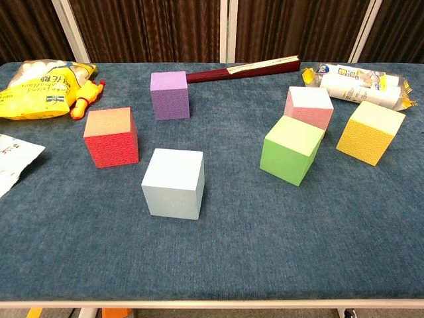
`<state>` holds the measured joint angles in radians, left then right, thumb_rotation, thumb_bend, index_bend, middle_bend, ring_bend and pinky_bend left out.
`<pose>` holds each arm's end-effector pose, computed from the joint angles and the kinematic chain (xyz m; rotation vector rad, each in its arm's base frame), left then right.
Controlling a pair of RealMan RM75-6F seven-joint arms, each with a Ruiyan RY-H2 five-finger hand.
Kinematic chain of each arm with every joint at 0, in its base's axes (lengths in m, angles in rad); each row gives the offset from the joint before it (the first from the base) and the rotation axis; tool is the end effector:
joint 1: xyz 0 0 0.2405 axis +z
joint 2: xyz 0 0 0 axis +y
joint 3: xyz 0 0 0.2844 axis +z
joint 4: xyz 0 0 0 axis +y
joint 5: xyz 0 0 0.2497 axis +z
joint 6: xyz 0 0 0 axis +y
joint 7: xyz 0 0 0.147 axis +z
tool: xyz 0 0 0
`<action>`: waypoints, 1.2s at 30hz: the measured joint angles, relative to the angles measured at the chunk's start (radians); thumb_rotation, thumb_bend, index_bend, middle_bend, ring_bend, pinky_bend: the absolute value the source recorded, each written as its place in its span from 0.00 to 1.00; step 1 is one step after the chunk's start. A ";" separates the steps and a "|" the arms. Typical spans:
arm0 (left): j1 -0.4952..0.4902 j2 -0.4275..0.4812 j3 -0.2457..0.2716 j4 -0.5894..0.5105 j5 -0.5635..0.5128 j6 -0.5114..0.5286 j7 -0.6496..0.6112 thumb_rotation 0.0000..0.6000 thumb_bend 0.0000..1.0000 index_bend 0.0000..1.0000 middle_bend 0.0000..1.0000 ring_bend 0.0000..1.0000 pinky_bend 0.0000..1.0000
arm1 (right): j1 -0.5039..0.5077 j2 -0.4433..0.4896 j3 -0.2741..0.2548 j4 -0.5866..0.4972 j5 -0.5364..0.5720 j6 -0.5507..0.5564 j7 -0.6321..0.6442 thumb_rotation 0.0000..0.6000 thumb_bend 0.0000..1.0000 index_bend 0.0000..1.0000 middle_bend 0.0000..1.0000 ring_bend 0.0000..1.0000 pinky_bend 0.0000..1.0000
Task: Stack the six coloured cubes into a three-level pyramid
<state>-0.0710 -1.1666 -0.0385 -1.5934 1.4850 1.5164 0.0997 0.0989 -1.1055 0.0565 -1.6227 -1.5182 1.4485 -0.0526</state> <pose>-0.3548 0.1817 0.1232 -1.3760 -0.8511 -0.8462 -0.3472 -0.1958 0.1338 1.4434 -0.8659 0.8688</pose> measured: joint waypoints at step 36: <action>0.002 0.034 -0.010 -0.035 -0.026 -0.014 0.018 1.00 0.00 0.17 0.15 0.06 0.08 | 0.635 -0.125 0.089 0.101 -0.133 -0.670 -0.069 1.00 0.00 0.00 0.18 0.00 0.08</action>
<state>-0.0691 -1.1329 -0.0487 -1.6284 1.4593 1.5021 0.1176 0.7338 -1.2303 0.1455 -1.5218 -1.6511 0.7785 -0.1216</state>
